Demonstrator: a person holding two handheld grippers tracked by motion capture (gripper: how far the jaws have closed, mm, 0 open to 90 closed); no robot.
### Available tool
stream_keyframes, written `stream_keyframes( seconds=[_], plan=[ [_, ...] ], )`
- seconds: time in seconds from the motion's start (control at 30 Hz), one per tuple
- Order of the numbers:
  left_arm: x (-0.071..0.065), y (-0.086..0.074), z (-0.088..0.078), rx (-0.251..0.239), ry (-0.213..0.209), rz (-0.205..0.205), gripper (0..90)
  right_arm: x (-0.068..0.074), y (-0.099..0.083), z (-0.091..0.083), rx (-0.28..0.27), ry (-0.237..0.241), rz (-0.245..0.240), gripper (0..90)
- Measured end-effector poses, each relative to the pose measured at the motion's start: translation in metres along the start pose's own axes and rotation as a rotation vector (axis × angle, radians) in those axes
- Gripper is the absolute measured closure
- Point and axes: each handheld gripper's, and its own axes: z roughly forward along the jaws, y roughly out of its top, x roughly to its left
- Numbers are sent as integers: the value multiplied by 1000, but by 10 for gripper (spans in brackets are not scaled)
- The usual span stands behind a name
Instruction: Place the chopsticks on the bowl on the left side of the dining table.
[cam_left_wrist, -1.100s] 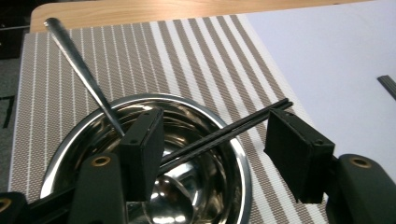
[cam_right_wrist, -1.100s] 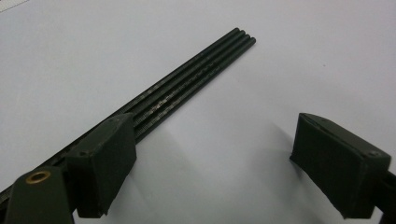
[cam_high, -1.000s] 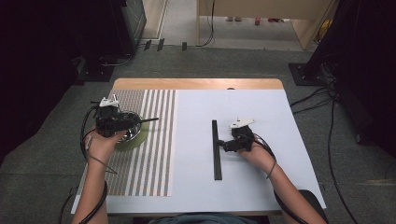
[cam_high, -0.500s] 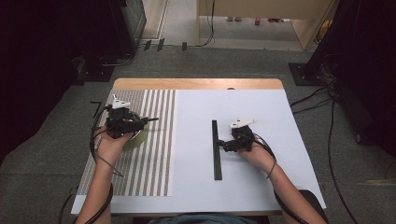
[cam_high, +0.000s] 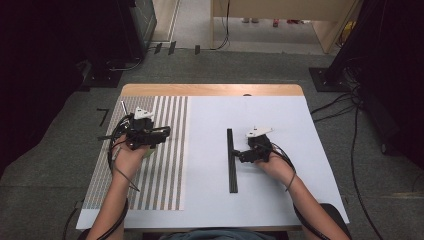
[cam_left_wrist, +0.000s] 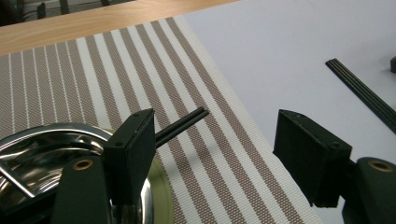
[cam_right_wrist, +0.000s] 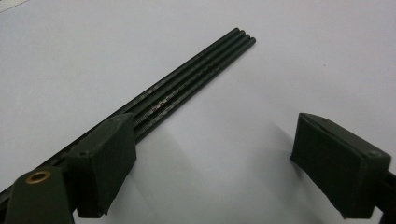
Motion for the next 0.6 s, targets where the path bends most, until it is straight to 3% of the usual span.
stream_keyframes(
  seconds=[0.6],
  plan=[
    [-27, 2, 10, -14, -47, 56, 284, 0, 0, 0, 1, -1, 0, 136]
  ],
)
